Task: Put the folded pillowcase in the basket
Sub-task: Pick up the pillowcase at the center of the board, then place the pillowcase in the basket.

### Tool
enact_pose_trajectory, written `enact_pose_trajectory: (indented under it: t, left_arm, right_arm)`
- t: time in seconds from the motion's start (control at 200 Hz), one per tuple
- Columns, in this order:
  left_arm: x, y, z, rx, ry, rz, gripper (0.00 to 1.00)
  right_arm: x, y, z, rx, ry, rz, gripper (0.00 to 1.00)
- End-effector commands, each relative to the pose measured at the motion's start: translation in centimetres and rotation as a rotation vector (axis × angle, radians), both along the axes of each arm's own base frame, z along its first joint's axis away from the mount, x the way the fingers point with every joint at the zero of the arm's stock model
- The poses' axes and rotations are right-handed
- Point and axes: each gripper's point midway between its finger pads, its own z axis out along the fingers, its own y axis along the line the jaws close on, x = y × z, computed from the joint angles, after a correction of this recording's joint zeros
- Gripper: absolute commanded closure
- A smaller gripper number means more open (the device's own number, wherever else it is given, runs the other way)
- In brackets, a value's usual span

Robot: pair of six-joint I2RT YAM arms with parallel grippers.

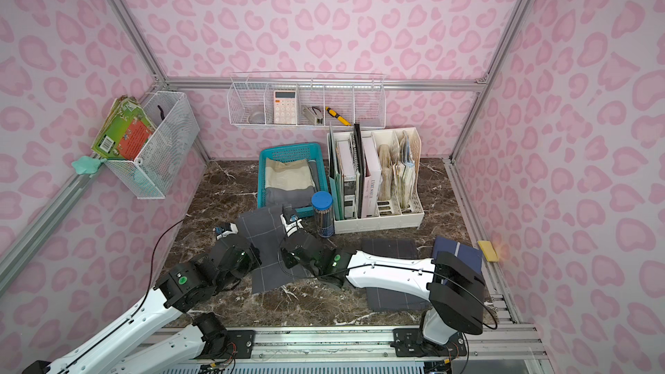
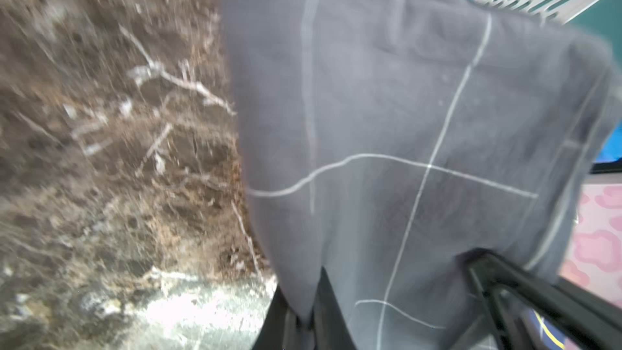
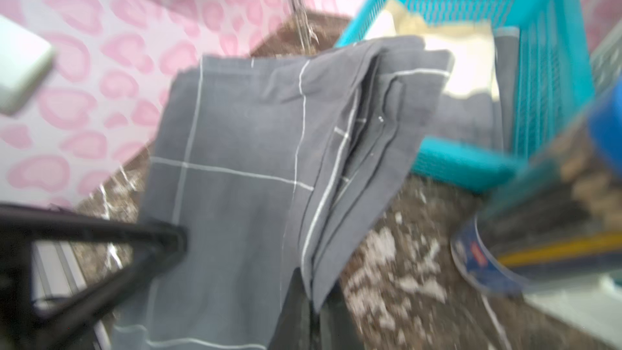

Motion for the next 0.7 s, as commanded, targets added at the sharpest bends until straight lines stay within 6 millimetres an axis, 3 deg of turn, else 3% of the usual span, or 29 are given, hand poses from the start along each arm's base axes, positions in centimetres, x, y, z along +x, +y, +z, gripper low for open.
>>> enact_pose_trajectory:
  t: [0.0, 0.115, 0.145, 0.33, 0.53, 0.695]
  left_arm:
    - [1.7, 1.0, 2.8, 0.13, -0.081, -0.008, 1.0]
    - [4.1, 0.9, 5.7, 0.19, -0.12, -0.008, 1.0]
    - [4.8, 0.9, 6.3, 0.205, -0.13, -0.011, 1.0]
    - [9.8, 1.1, 9.3, 0.198, -0.169, -0.011, 1.0]
    - [15.6, 2.1, 9.6, 0.168, -0.151, 0.012, 1.0]
    - [20.0, 3.2, 8.0, 0.111, -0.122, 0.052, 1.0]
  right_arm:
    - [2.7, 0.0, 2.9, -0.03, -0.093, -0.037, 1.0]
    - [5.7, 0.2, 5.5, -0.029, -0.146, -0.058, 1.0]
    - [6.6, 0.4, 7.1, -0.008, -0.168, -0.069, 1.0]
    - [12.1, 0.4, 9.2, 0.015, -0.192, -0.111, 1.0]
    - [17.1, 1.3, 10.0, 0.026, -0.223, -0.126, 1.0]
    - [21.0, 2.3, 8.7, -0.013, -0.223, -0.151, 1.0]
